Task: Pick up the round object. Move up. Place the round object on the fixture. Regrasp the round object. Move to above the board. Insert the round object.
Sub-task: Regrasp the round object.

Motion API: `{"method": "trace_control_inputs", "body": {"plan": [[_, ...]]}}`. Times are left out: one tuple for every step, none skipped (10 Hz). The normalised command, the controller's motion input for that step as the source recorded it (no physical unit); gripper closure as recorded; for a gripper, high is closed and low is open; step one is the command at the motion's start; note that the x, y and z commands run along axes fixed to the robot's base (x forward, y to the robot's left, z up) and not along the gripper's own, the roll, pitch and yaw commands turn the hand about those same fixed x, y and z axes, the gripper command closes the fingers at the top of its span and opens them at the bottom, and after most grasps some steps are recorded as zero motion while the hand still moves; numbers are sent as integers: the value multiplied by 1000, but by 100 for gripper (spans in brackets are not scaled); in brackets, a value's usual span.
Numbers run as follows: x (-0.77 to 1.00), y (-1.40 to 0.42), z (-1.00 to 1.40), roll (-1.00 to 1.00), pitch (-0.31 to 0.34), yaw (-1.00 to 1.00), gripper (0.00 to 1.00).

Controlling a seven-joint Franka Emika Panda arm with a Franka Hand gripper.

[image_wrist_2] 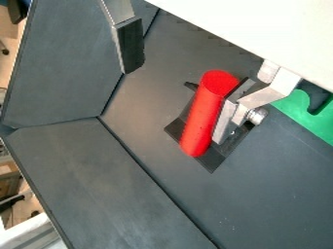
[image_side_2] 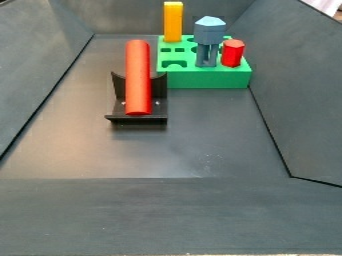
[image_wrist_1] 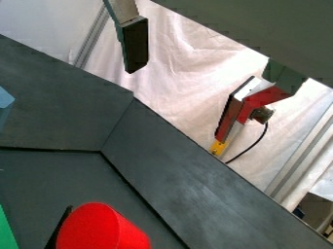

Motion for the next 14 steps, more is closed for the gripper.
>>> {"method": "trace_control_inputs", "body": {"plan": [[220,-63,-16,187,-1,191,0],[220,-62,-17,186,-2,162,0],[219,-60,-18,184,1,137,0],[213,-58,-22,176,10,113,0],[208,-55,-25,170,17,102,0],[202,-55,-28,161,26,96,0],[194,-55,-31,151,37,90,0],[189,-54,-31,146,43,91,0],[186,-53,-32,142,48,92,0],[184,-52,-32,140,50,93,0],[182,-50,-32,138,54,94,0],[181,-50,-32,137,55,95,0],[180,-49,-32,136,56,95,0],[180,-49,-31,136,57,96,0]]}}
